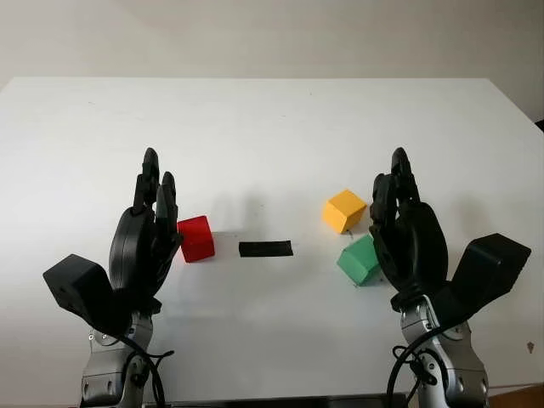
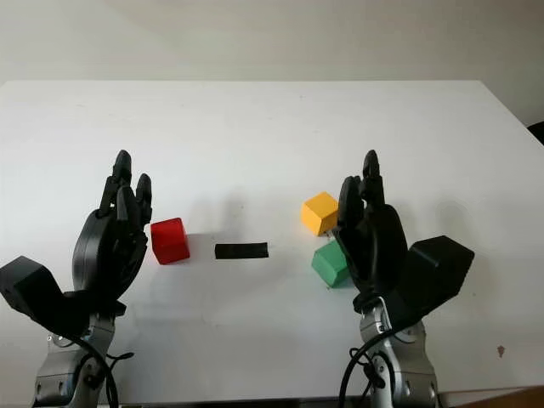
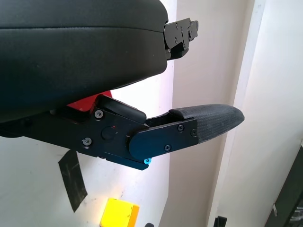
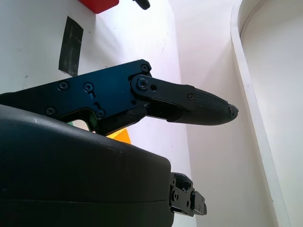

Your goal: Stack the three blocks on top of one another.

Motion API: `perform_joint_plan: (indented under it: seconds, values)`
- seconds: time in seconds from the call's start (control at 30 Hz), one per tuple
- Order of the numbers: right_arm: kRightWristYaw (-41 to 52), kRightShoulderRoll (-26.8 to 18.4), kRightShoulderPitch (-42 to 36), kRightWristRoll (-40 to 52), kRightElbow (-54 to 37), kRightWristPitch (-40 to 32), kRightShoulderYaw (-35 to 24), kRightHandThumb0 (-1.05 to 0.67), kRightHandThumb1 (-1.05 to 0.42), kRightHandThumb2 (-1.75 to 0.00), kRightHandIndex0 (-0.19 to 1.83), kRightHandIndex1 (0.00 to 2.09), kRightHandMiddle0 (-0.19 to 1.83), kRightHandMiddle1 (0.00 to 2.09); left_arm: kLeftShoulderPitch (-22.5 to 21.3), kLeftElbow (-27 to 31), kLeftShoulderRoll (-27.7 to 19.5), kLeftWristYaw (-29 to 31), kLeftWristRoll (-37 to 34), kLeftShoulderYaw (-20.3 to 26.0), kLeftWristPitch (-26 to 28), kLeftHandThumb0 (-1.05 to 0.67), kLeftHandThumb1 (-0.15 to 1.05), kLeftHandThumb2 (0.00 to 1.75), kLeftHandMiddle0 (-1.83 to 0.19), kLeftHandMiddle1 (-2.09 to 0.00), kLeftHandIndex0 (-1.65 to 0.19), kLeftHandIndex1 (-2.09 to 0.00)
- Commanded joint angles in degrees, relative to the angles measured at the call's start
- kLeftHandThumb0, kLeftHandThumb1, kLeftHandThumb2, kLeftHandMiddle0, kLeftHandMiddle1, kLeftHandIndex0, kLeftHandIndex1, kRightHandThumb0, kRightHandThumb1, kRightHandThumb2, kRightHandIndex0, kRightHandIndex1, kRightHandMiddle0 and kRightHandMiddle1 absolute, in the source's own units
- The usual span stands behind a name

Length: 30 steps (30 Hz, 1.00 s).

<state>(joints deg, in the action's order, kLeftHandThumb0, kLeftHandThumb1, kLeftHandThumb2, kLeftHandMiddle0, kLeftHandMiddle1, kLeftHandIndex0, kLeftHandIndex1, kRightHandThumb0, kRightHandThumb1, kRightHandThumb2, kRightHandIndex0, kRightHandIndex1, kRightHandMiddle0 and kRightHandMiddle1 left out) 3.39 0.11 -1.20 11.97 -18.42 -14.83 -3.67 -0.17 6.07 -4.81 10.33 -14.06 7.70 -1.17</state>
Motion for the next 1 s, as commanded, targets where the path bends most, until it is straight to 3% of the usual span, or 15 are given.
perform_joint_plan:
  seconds: [0.0, 0.2, 0.43, 0.53, 0.63, 0.8, 0.97]
  values:
    - [-0.16, 0.09, -0.50, 0.39, -1.50, -0.71, 0.32, -0.68, -1.05, -0.64, -0.19, 0.00, -0.19, 0.00, 0.49, 1.61, -0.54, 0.13, 0.07, -0.11, 0.74, -0.76, 1.05, 0.65, 0.18, -0.06, 0.19, -0.04]
    - [0.21, -0.30, 0.28, 0.13, -0.37, -0.42, 0.43, -0.69, -1.05, -0.64, -0.19, 0.00, -0.19, 0.00, -0.17, 1.60, -0.18, -0.53, -0.13, 0.02, 2.46, -0.76, 1.05, 0.64, 0.17, -0.06, 0.19, -0.05]
    - [-0.47, 0.40, 0.76, -0.40, 0.20, -0.56, 1.12, -0.69, -1.05, -0.65, -0.19, 0.00, -0.19, 0.00, -0.72, 2.54, -3.42, 0.73, 1.68, 1.31, -0.49, -0.71, 1.05, 0.61, 0.17, -0.05, 0.19, -0.05]
    - [-0.91, 0.99, 0.54, -0.30, 0.02, -0.49, 1.38, -0.69, -1.05, -0.65, -0.19, 0.00, -0.19, 0.00, -1.44, 5.13, -10.26, -3.46, 16.80, 0.72, -3.42, -0.73, 1.05, 0.53, 0.05, -0.08, 0.08, -0.09]
    - [-0.92, 1.03, 0.34, -0.48, 0.08, -0.11, 1.75, -0.70, -1.05, -0.64, -0.19, 0.00, -0.19, 0.00, -1.75, 10.38, -17.00, -5.24, 32.16, -0.24, -0.69, -0.80, 1.05, 0.38, -0.05, -0.07, -0.09, -0.11]
    - [-1.28, 1.42, 0.03, -0.34, -0.15, -0.19, 1.89, -0.70, -1.05, -0.64, -0.19, 0.00, -0.19, 0.00, -3.24, 17.43, -22.52, -1.89, 44.83, -1.95, 5.36, -0.82, 1.05, 0.17, -0.03, -0.04, -0.21, -0.08]
    - [-0.92, 1.43, -0.20, -0.44, 0.00, 0.35, 2.02, -0.70, -1.05, -0.64, -0.19, 0.00, -0.19, 0.00, -4.33, 19.54, -27.05, 3.76, 51.77, -4.14, 7.75, -0.82, 1.03, 0.07, 0.01, -0.05, -0.23, -0.07]
